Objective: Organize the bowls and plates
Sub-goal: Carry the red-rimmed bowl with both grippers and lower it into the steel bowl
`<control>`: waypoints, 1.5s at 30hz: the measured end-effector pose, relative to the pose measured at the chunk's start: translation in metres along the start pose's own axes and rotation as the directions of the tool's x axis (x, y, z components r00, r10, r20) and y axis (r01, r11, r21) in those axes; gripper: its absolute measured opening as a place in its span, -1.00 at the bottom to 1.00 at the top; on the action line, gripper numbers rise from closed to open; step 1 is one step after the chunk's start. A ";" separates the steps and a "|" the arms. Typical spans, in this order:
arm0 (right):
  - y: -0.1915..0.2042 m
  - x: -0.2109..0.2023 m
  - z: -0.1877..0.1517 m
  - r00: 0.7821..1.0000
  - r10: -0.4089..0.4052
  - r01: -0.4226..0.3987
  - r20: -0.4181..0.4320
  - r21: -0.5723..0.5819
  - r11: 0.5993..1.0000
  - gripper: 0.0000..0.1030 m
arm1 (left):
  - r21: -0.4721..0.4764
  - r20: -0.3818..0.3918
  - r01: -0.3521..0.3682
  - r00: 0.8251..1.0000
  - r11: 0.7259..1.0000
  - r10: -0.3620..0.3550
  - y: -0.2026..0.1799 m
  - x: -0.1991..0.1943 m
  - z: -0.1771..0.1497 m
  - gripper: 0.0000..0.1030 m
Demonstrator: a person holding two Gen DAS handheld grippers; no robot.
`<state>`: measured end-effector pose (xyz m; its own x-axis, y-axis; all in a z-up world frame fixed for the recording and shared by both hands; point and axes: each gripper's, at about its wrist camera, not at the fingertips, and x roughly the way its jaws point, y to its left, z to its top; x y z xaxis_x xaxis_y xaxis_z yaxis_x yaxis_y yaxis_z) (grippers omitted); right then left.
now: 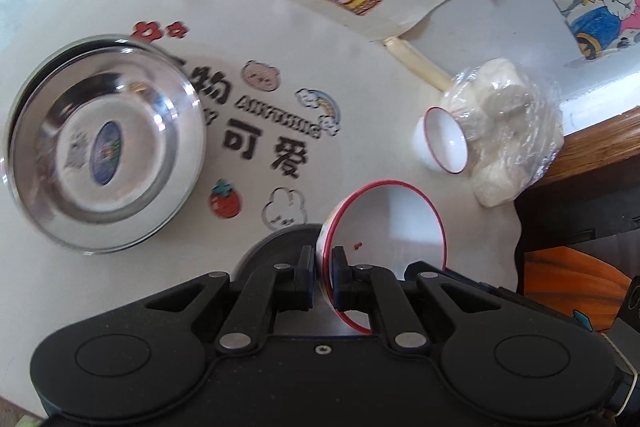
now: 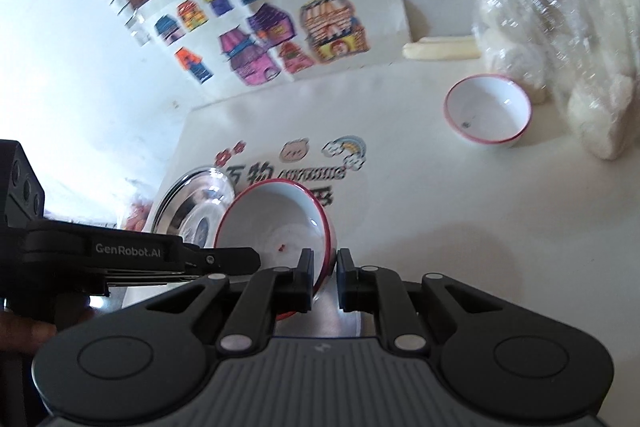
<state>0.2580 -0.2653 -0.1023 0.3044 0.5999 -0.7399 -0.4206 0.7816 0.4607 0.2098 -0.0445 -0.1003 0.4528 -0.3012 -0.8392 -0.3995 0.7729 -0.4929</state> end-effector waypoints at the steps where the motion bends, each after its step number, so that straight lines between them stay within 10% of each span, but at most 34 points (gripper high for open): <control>1: 0.001 0.002 -0.003 1.000 0.007 -0.007 -0.008 0.000 1.000 -0.75 | 0.000 0.001 -0.003 1.000 1.000 0.003 0.002 -0.002 -0.002 -0.85; 45: 0.006 0.034 -0.031 0.981 0.000 -0.013 -0.195 -0.065 0.998 -0.74 | 0.036 -0.143 -0.133 0.980 0.990 0.137 0.010 0.024 -0.032 -0.79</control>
<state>0.2398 -0.2455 -0.1402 0.1321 0.5550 -0.8213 -0.4788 0.7612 0.4374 0.1907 -0.0618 -0.1327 0.2756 -0.2692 -0.9228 -0.4275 0.8255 -0.3685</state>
